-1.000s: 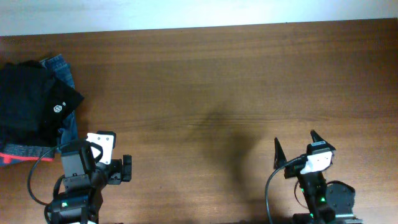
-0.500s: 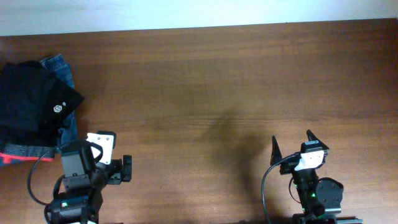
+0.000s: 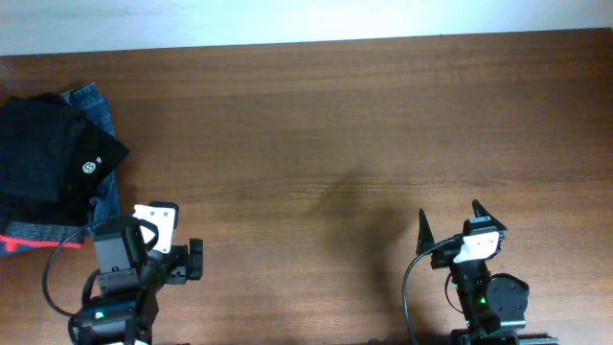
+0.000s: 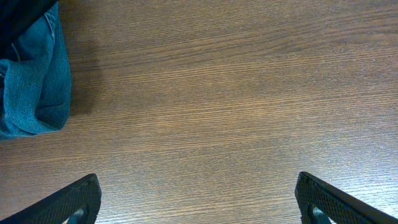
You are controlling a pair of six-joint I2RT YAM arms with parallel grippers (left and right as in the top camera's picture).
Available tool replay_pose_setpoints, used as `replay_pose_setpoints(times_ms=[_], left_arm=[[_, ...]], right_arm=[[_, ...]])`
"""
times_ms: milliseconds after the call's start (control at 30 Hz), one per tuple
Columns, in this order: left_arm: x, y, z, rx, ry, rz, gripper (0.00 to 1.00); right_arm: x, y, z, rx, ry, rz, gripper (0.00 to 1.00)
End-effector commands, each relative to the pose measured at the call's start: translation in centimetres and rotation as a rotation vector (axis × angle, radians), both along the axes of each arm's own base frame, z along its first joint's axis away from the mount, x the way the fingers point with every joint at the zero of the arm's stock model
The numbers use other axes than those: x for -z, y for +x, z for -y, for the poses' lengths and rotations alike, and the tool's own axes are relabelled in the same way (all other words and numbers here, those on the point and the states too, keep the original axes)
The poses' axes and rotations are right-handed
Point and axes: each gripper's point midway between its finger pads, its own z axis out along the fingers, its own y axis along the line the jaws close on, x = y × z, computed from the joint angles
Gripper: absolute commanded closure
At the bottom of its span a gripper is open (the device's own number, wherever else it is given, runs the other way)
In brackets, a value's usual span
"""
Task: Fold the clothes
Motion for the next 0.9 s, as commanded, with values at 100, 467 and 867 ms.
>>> replay_pose_setpoints(times_ms=[100, 467, 867], left_arm=[[0.0, 0.0, -0.2, 0.001, 0.014, 0.0, 0.01], [-2.2, -0.3, -0.2, 0.0, 0.029, 0.106, 0.01], [-1.2, -0.8, 1.4, 0.061, 0.001, 0.34, 0.01]], right_arm=[[0.2, 0.0, 0.2, 0.013, 0.003, -0.004, 0.01], [0.2, 0.0, 0.2, 0.013, 0.003, -0.004, 0.01], [0.2, 0.0, 0.2, 0.013, 0.003, -0.004, 0.01]])
